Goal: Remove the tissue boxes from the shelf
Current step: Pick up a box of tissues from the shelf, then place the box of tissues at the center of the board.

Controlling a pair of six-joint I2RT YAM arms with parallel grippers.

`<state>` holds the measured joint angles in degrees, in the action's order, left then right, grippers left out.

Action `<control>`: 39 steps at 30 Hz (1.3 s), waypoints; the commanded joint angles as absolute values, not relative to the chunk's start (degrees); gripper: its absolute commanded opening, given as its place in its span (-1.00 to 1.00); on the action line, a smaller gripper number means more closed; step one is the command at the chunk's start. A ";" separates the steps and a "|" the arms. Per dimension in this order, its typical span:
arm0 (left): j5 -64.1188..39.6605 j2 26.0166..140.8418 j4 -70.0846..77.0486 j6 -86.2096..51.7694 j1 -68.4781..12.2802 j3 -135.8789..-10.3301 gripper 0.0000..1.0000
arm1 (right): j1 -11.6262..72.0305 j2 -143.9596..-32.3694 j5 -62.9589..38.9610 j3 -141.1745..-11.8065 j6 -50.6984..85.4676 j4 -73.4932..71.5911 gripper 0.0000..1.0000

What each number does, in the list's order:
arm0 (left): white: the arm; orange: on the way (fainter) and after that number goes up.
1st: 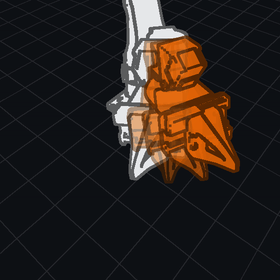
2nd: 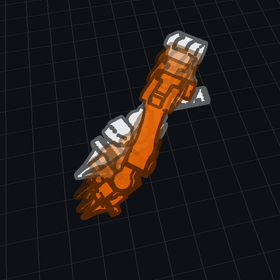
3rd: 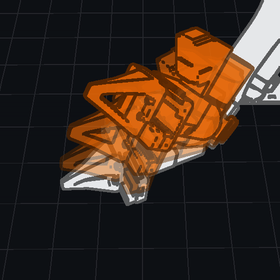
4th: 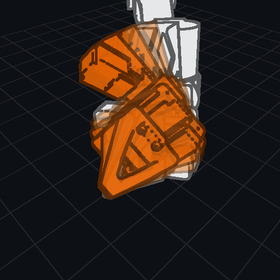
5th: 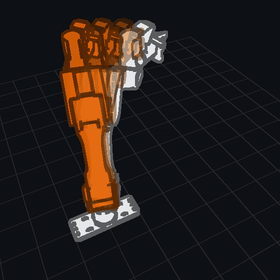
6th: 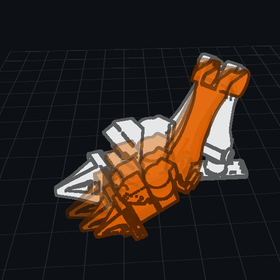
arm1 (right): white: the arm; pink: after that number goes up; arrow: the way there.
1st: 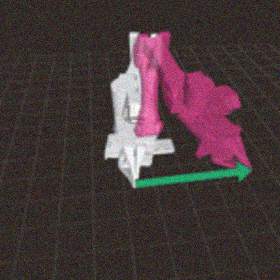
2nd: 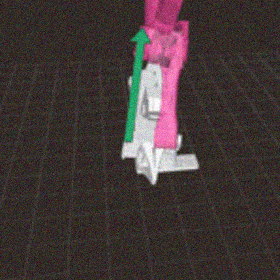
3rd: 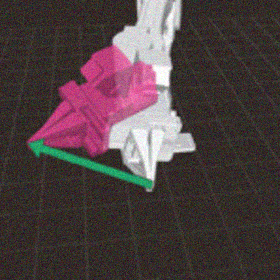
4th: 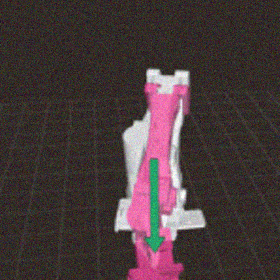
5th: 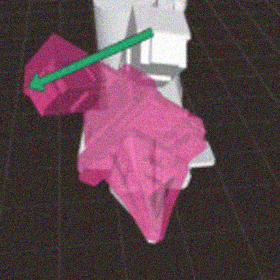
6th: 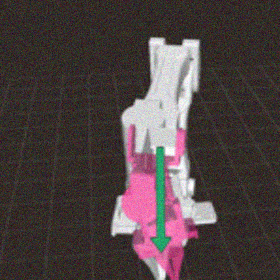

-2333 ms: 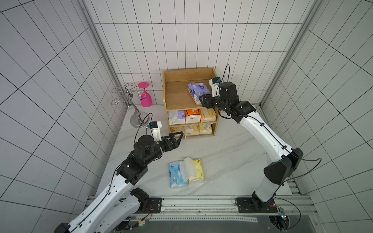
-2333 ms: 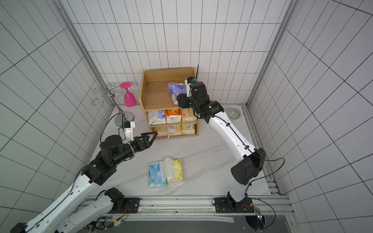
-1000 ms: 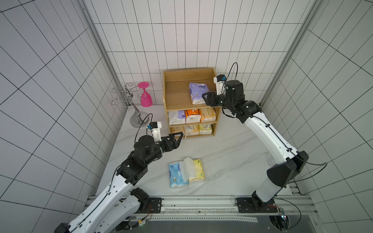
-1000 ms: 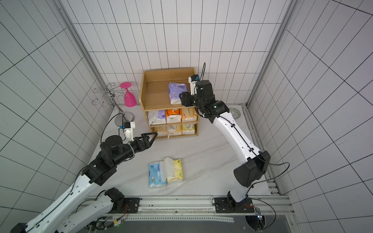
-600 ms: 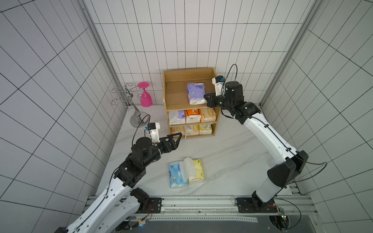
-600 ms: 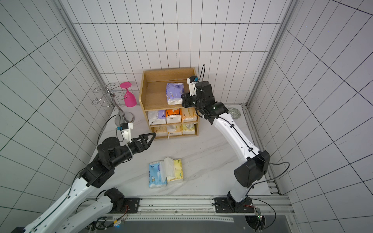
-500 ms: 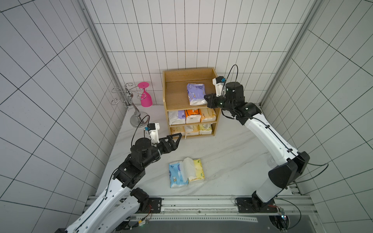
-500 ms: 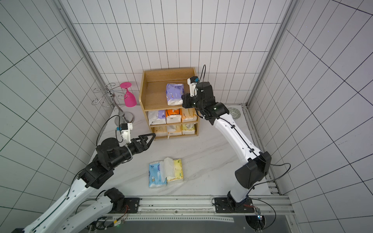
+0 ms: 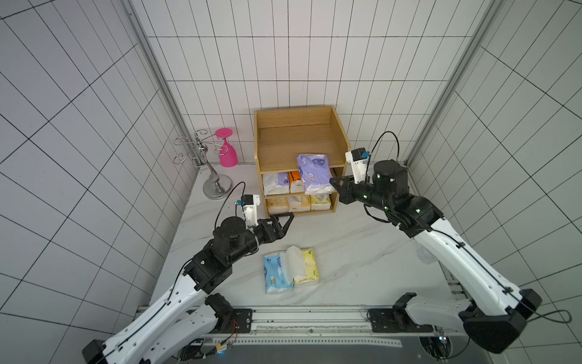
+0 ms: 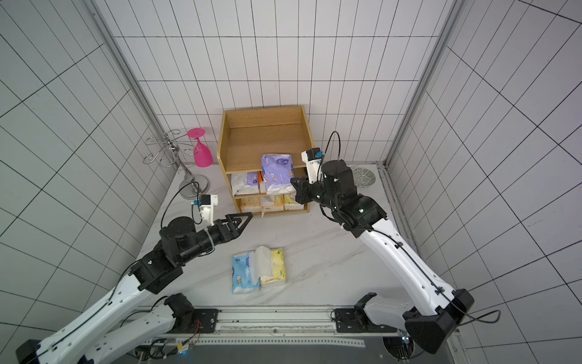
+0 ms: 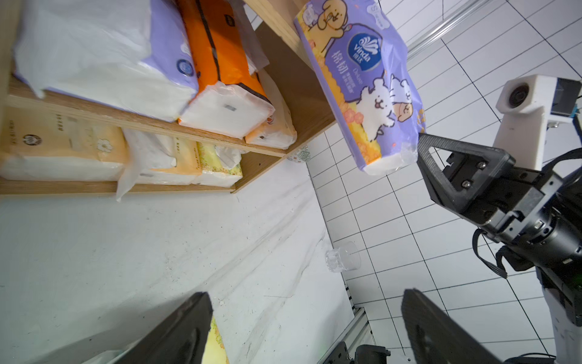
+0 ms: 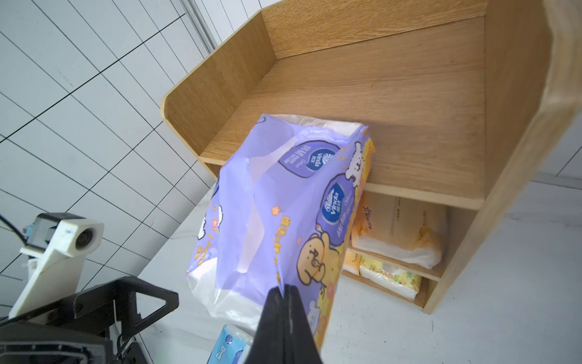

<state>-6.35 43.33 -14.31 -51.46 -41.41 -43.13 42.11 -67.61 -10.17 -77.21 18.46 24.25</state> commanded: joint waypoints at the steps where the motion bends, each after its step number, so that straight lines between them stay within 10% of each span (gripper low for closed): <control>1: -2.00 45.00 -9.67 -52.29 -45.73 -42.29 0.96 | 44.25 -62.68 -7.26 -71.44 19.49 25.97 -1.00; 29: 9.61 30.50 -17.82 -58.71 -54.56 -23.50 0.94 | 52.73 -29.54 -1.76 -23.36 38.82 26.90 -0.98; 33: 10.43 29.87 -18.96 -58.99 -54.58 -22.96 0.94 | 53.53 -23.86 -0.38 -21.96 40.86 30.16 -0.14; 39: 12.86 27.20 -21.38 -58.47 -54.56 -22.78 0.95 | 53.51 -22.85 3.81 -25.99 39.88 36.05 0.25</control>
<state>10.87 28.51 -19.75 -58.74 -54.33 -23.22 53.01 -22.15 0.36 -23.55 39.59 32.16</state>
